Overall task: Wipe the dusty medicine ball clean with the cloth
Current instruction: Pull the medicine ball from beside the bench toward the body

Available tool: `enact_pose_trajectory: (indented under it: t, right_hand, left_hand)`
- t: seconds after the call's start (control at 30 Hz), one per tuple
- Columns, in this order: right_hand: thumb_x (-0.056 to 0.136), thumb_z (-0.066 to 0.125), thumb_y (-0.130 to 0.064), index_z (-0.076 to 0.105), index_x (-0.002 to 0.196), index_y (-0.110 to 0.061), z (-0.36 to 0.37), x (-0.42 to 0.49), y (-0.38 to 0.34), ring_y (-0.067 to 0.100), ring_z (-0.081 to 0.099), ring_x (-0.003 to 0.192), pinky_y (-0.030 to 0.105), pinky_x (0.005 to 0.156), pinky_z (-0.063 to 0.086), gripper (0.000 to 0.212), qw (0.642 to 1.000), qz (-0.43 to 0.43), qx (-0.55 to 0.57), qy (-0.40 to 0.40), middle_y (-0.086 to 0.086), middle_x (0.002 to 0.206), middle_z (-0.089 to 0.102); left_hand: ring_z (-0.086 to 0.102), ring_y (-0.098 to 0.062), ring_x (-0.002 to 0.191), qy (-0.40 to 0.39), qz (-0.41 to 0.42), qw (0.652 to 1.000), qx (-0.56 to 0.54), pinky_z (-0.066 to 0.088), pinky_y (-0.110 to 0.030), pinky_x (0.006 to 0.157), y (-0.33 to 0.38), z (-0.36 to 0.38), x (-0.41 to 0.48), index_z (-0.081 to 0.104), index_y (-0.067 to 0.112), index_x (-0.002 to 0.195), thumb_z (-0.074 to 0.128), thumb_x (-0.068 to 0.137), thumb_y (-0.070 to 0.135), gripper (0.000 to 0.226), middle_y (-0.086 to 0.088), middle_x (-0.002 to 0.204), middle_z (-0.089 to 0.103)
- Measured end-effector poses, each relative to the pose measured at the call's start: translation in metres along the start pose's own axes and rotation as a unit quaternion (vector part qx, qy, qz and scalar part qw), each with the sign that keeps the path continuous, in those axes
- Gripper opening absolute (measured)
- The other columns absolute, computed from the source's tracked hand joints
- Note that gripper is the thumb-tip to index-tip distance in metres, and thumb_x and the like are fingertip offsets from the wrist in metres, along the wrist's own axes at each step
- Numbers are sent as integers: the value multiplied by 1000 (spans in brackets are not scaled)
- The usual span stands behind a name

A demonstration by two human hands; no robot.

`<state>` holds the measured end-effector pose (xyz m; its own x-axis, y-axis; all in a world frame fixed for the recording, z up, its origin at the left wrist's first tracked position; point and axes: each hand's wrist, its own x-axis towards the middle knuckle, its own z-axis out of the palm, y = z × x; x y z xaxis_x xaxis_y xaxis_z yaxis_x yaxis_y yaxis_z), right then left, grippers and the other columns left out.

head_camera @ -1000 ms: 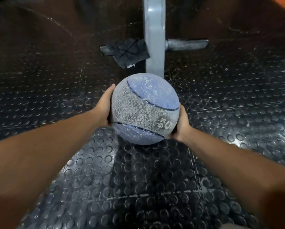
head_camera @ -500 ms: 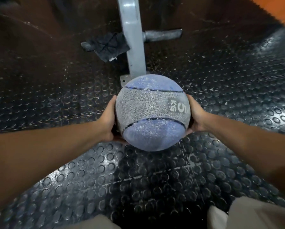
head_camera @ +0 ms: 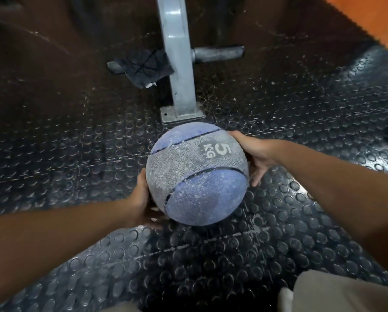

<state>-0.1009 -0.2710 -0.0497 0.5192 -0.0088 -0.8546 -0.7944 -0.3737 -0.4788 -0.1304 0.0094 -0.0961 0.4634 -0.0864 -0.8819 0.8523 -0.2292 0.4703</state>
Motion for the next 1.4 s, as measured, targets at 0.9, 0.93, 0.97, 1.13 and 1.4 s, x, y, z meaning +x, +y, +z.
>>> enact_pose_trajectory:
  t: [0.9,0.93,0.97,1.13,1.4]
  right_hand:
    - [86,33,-75,37,141,-32,91,-44,-93,27,37,133,51,106,31,70,794,-315,-510,100,1,149,34]
    - [87,34,-74,34,144,-34,97,-43,-92,29,34,136,52,107,30,69,784,-312,-528,91,1,153,30]
    - [88,35,-71,35,143,-35,101,-43,-91,29,36,135,51,107,32,66,778,-312,-539,81,1,153,31]
    - [90,39,-63,50,132,-35,106,-43,-86,24,47,123,43,98,41,51,791,-332,-509,72,-4,140,47]
    - [94,40,-52,63,119,-18,108,-34,-112,22,59,105,36,90,48,48,797,-307,-520,24,2,120,62]
  left_hand:
    - [57,-15,69,162,391,892,156,45,-27,71,115,-33,18,63,14,79,41,104,31,37,-2,78,64]
    - [58,-17,70,172,417,867,211,45,-29,71,118,-35,16,63,16,78,42,103,31,36,1,76,64]
    - [59,-19,72,187,438,832,284,45,-32,70,122,-38,14,64,17,79,42,103,33,36,3,76,65]
    - [46,-26,69,235,474,593,608,27,-35,66,130,-40,11,45,18,65,41,102,31,39,2,64,45]
    - [49,-27,69,292,470,591,587,29,-34,67,137,-41,10,52,15,71,42,100,31,35,1,69,51]
